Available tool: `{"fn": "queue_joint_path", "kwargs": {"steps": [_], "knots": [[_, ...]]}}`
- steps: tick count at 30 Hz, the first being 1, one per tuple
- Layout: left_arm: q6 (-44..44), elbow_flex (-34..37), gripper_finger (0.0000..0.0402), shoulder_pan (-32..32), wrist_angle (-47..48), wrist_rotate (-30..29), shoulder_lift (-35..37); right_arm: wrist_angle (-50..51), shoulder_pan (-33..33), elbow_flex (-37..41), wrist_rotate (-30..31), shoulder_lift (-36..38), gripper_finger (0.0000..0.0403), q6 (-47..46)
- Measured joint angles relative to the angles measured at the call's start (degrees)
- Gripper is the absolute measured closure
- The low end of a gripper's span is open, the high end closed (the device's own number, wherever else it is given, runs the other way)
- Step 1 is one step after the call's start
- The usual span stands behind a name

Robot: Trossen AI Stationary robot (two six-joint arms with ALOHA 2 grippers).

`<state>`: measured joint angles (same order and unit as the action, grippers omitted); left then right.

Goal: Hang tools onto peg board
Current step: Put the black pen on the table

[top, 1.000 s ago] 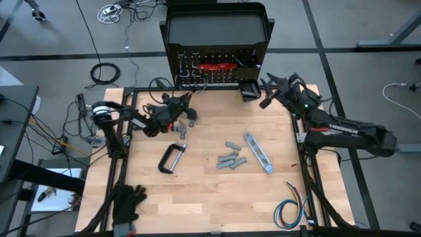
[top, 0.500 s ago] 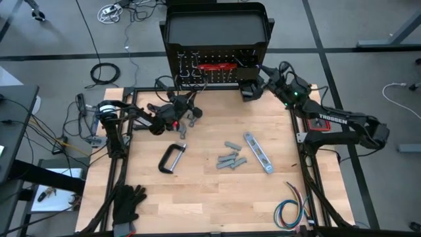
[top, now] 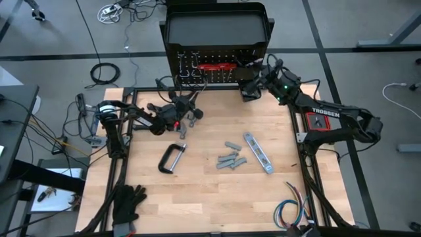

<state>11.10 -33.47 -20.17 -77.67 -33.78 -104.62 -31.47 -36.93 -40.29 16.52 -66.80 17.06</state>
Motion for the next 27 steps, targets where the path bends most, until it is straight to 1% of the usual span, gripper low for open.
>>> {"fn": "queue_joint_path", "kwargs": {"steps": [4,5,12,16,19,27], "knots": [[0.7,0.0,0.0348,0.6,0.3,0.0,0.0,-0.5,0.0,0.0,-0.3,0.5,0.0357,-0.1],[0.7,0.0,0.0348,0.8,0.5,0.0,0.0,-0.4,0.1,0.0,-0.4,0.5,0.0366,0.0],[0.8,0.0,0.0348,1.5,1.5,-0.2,0.0,-0.4,0.6,0.0,-0.3,0.7,0.0367,1.1],[0.9,0.0,0.0348,1.5,2.4,-0.2,0.0,-0.7,1.2,0.0,0.2,1.7,0.0367,3.4],[0.9,0.0,0.0348,1.5,3.1,-0.6,0.0,-2.6,2.3,0.0,0.6,3.3,0.0367,4.5],[0.9,0.0,0.0348,1.5,3.6,-0.9,0.0,-3.1,7.1,0.0,0.5,9.7,0.0367,7.4]]}}
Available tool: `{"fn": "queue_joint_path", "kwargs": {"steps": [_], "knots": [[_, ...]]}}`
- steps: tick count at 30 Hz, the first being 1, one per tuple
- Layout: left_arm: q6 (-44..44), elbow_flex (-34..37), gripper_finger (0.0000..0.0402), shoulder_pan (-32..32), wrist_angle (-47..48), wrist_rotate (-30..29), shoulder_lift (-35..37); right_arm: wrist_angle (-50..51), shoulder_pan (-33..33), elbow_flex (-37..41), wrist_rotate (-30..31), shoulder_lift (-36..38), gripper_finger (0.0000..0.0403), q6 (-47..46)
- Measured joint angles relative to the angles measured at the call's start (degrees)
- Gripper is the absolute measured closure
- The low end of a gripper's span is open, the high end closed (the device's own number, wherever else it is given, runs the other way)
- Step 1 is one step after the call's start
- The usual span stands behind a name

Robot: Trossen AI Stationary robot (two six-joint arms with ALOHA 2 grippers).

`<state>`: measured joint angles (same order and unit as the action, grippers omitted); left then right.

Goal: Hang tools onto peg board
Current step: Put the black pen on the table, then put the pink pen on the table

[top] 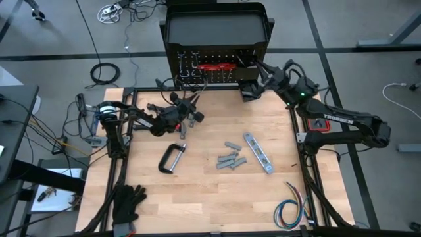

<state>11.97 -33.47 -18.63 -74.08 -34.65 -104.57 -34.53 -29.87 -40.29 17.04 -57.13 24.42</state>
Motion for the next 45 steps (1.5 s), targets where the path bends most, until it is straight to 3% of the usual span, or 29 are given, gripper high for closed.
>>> {"fn": "queue_joint_path", "kwargs": {"steps": [6,14,20,25,31,36,45], "knots": [[-0.2,0.0,0.0348,0.3,3.8,0.0,0.0,3.1,6.4,0.0,-2.1,5.7,0.0367,-0.5],[-0.6,0.0,0.0348,3.7,6.2,0.1,0.0,15.5,18.8,-0.1,-3.1,10.0,0.0367,-5.3],[-4.2,-0.1,0.0351,5.6,6.3,0.4,0.0,46.9,21.7,-6.8,3.0,3.9,0.0367,-15.7],[-5.2,-0.1,0.0351,7.4,9.8,0.2,0.0,69.6,21.4,-15.2,4.3,-3.7,0.0367,-24.6],[-5.2,-0.1,0.0351,9.4,15.1,-2.0,0.0,89.3,18.4,-19.8,-4.9,-11.8,0.0365,-31.8],[-6.4,-0.1,0.0351,9.9,15.0,-2.2,0.0,94.7,16.1,-17.0,-7.8,-17.5,0.0357,-31.3],[-6.5,-0.1,0.0351,10.5,16.3,-2.6,0.5,85.2,11.6,-12.5,-7.7,-19.2,0.0322,-27.4]]}}
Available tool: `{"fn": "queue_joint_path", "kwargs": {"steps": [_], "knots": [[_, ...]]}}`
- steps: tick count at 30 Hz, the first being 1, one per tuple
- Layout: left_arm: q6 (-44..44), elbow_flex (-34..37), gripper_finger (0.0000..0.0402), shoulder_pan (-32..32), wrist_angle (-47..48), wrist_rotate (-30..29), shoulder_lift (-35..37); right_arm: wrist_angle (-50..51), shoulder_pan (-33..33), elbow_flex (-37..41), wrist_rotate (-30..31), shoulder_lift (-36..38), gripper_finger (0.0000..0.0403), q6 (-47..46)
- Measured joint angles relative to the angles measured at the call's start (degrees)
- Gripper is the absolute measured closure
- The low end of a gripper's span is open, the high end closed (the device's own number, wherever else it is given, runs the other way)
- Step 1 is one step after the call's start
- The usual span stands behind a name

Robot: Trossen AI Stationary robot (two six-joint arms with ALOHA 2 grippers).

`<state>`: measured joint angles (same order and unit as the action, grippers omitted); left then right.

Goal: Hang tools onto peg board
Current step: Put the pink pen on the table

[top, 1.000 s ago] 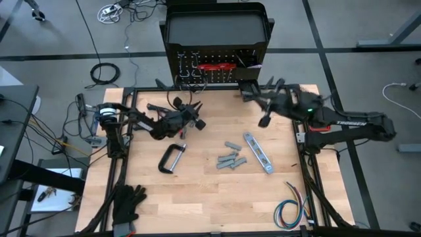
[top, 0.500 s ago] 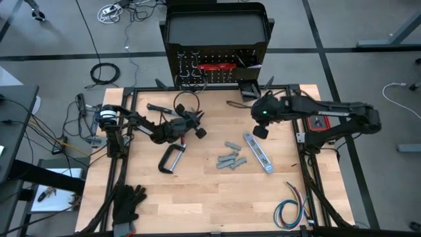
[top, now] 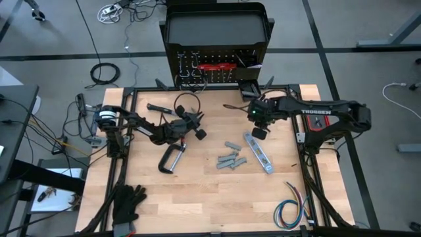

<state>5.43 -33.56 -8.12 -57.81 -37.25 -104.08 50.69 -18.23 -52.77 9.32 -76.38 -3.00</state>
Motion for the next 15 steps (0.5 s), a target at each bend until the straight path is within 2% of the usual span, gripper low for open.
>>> {"fn": "queue_joint_path", "kwargs": {"steps": [4,8,11,15], "knots": [[0.0,0.0,0.0349,0.0,4.2,-3.3,4.7,-0.2,-0.7,-1.5,0.0,3.6,0.0286,0.4],[0.1,0.0,0.0337,0.0,11.5,-3.0,10.7,-1.5,-0.8,-1.6,0.4,10.0,0.0253,0.5],[-0.1,0.0,0.0329,0.0,13.8,-2.3,12.3,-5.6,-0.7,-1.3,6.1,15.3,0.0233,1.7],[-0.1,0.0,0.0327,0.0,13.5,-2.2,12.0,-19.2,-1.3,2.2,15.8,22.4,0.0218,7.2]]}}
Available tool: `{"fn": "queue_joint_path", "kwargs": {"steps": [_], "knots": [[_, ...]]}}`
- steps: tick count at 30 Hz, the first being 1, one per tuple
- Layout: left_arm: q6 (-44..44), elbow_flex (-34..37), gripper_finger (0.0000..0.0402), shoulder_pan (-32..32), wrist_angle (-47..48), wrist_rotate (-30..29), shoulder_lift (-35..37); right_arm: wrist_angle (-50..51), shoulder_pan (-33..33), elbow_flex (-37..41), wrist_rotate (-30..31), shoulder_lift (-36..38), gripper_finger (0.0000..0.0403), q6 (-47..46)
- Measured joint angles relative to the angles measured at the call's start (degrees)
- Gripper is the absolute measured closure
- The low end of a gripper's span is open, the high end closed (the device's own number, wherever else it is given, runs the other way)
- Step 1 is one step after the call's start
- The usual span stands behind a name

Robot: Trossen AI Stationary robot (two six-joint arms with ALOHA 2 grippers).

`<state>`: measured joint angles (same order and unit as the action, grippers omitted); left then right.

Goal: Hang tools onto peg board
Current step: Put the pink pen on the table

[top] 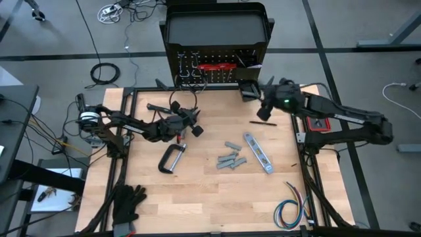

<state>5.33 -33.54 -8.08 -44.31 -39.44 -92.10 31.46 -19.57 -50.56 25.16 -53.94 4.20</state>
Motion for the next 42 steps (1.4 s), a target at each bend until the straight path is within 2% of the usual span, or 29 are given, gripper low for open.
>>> {"fn": "queue_joint_path", "kwargs": {"steps": [6,12,19,24,27,31,35,42], "knots": [[0.0,0.0,0.0327,0.0,0.4,0.0,-0.1,-23.9,-5.6,7.0,0.7,5.2,0.0214,9.8],[0.0,0.0,0.0328,0.0,0.6,0.1,-0.1,-34.3,-14.7,9.1,-9.0,2.5,0.0214,10.6],[0.0,0.0,0.0328,-0.1,1.3,0.3,-0.1,-47.0,-19.0,9.2,-12.1,-3.2,0.0213,10.5],[-0.1,0.0,0.0328,-0.1,2.9,0.4,-0.1,-53.3,-19.7,9.2,-12.2,-7.0,0.0218,10.8],[-0.1,0.0,0.0328,-0.1,3.1,0.4,-0.2,-55.2,-19.7,9.2,-12.2,-8.7,0.0234,11.0],[-0.2,0.0,0.0328,-0.1,3.7,0.4,-0.2,-56.2,-19.7,9.2,-12.2,-9.4,0.0284,11.3],[-1.1,0.0,0.0328,-0.1,5.1,0.5,-0.2,-56.2,-19.6,9.2,-12.0,-9.3,0.0359,11.5],[-1.1,0.0,0.0328,-0.1,5.4,0.5,-0.2,-56.3,-19.2,9.2,-11.5,-7.5,0.0363,13.7]]}}
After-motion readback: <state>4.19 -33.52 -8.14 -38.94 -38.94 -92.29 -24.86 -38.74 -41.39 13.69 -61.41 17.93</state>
